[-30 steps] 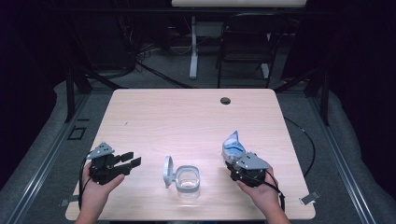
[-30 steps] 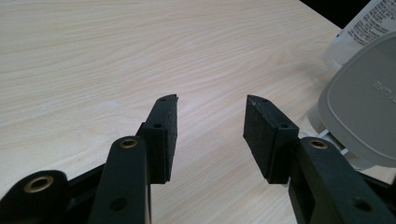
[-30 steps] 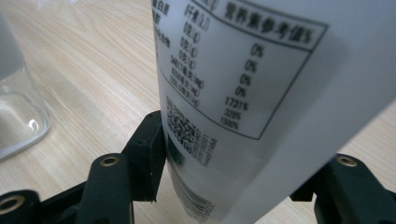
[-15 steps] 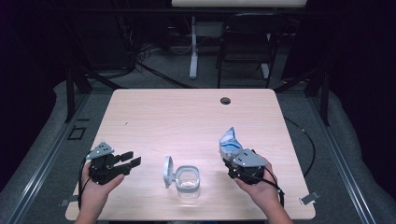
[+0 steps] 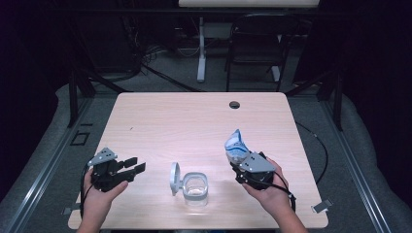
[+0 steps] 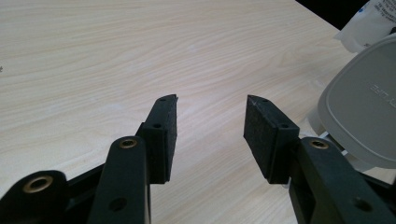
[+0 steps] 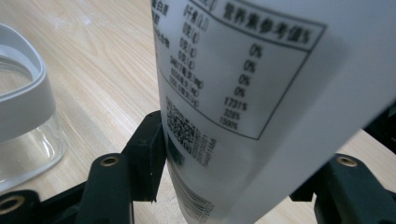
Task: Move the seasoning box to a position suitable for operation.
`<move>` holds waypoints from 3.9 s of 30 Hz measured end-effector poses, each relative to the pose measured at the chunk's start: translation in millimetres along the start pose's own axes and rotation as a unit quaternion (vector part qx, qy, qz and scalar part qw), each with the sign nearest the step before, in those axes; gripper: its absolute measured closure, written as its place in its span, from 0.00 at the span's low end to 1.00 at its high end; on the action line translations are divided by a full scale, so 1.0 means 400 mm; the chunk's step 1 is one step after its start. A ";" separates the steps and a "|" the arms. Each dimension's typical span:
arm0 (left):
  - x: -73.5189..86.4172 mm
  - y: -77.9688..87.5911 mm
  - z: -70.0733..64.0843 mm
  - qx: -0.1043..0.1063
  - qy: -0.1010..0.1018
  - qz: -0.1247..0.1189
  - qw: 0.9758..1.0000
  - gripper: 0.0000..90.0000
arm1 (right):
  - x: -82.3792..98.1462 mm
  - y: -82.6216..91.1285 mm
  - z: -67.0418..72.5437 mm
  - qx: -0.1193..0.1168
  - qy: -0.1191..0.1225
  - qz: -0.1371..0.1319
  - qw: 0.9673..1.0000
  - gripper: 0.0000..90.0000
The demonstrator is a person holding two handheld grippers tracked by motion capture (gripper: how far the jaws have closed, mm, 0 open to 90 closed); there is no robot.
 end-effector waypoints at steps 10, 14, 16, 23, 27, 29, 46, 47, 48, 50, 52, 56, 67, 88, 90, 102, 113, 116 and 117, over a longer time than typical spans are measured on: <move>0.000 0.001 0.004 0.001 0.000 0.002 1.000 0.61 | -0.022 -0.003 0.009 0.003 0.032 0.004 0.999 0.46; 0.001 0.002 0.005 -0.001 0.003 0.003 1.000 0.61 | -0.026 -0.006 0.013 0.004 0.044 0.007 0.999 0.46; 0.001 0.002 0.005 -0.002 0.003 0.001 1.000 0.61 | -0.027 -0.007 0.015 0.005 0.052 0.009 0.999 0.46; 0.002 0.001 0.008 -0.001 0.003 0.000 1.000 0.61 | -0.028 -0.012 0.023 0.011 0.080 0.014 0.997 0.46; 0.002 0.001 0.010 -0.003 0.004 0.002 1.000 0.61 | -0.029 -0.012 0.030 0.015 0.093 0.014 0.995 0.46; 0.003 0.001 0.011 -0.003 0.005 0.002 1.000 0.61 | -0.029 -0.014 0.032 0.013 0.096 0.014 0.995 0.46; 0.005 -0.001 0.014 -0.006 0.006 0.003 1.000 0.61 | -0.037 -0.016 0.051 0.011 0.144 0.038 0.989 0.47; 0.005 -0.001 0.014 -0.006 0.007 0.003 1.000 0.61 | -0.038 -0.016 0.052 0.008 0.146 0.038 0.989 0.47; 0.005 -0.001 0.014 -0.006 0.007 0.003 1.000 0.61 | -0.039 -0.015 0.054 0.006 0.150 0.041 0.988 0.47; 0.005 0.001 0.015 -0.005 0.007 0.005 1.000 0.61 | -0.042 -0.013 0.057 0.005 0.160 0.047 0.986 0.47; 0.005 0.001 0.016 -0.005 0.008 0.003 1.000 0.61 | -0.044 -0.011 0.061 0.006 0.172 0.053 0.984 0.47; 0.005 0.001 0.016 -0.005 0.008 0.004 1.000 0.61 | -0.047 -0.010 0.070 0.002 0.186 0.059 0.981 0.47; 0.005 0.001 0.018 -0.004 0.007 0.003 1.000 0.61 | -0.048 -0.015 0.086 -0.008 0.202 0.063 0.977 0.47; 0.006 0.003 0.022 -0.006 0.010 0.002 1.000 0.61 | -0.040 -0.024 0.095 -0.004 0.226 0.067 0.972 0.47; 0.006 0.003 0.022 -0.006 0.010 0.002 1.000 0.61 | -0.040 -0.023 0.095 -0.001 0.232 0.074 0.970 0.47; 0.008 0.001 0.024 -0.008 0.012 0.004 1.000 0.61 | -0.027 -0.031 0.106 0.001 0.252 0.079 0.965 0.47; 0.009 0.000 0.026 -0.008 0.014 0.004 1.000 0.61 | -0.020 -0.034 0.111 0.010 0.279 0.090 0.956 0.47; 0.009 0.001 0.027 -0.008 0.014 0.006 1.000 0.61 | -0.015 -0.038 0.115 0.012 0.285 0.090 0.954 0.47; 0.010 0.000 0.027 -0.009 0.014 0.005 1.000 0.61 | -0.014 -0.039 0.117 0.012 0.284 0.089 0.954 0.47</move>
Point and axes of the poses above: each handheld gripper's, and its own axes: y roughly backward along the jaws, x roughly out of its underside, z roughly to its left, the point moved 1 cm from there along -y, roughly forward along the jaws, and after that the axes turned 4 degrees about -x, right-handed, at the moved point
